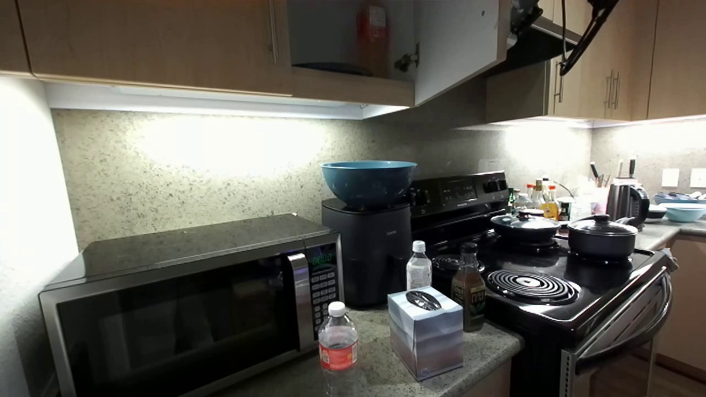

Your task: Close the drawer

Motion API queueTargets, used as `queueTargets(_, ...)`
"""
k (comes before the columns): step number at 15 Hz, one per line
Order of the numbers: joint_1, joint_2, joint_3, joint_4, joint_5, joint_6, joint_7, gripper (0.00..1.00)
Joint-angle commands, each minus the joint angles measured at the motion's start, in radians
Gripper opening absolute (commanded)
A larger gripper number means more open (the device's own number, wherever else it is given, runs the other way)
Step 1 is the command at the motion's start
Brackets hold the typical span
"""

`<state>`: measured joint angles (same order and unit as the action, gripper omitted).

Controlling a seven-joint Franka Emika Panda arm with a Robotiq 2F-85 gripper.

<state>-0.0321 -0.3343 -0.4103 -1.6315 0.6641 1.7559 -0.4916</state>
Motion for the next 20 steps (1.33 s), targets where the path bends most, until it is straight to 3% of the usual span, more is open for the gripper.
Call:
queueTargets(1,0.002,0.041,-0.007,0.037,0.093,-0.045,-0.082,1.00)
queueTargets(6,-0.006,0.088,0.016,0.071,0.164,-0.129,-0.120,1.00)
queueTargets(10,-0.007,0.144,0.083,0.118,0.133,-0.202,-0.119,1.00)
queueTargets(14,-0.020,0.196,0.148,0.143,0.098,-0.178,-0.106,1.00)
queueTargets(18,-0.043,0.200,0.165,0.141,0.082,-0.151,-0.107,1.00)
queueTargets(20,-0.060,0.171,0.167,0.103,0.060,-0.063,-0.087,1.00)
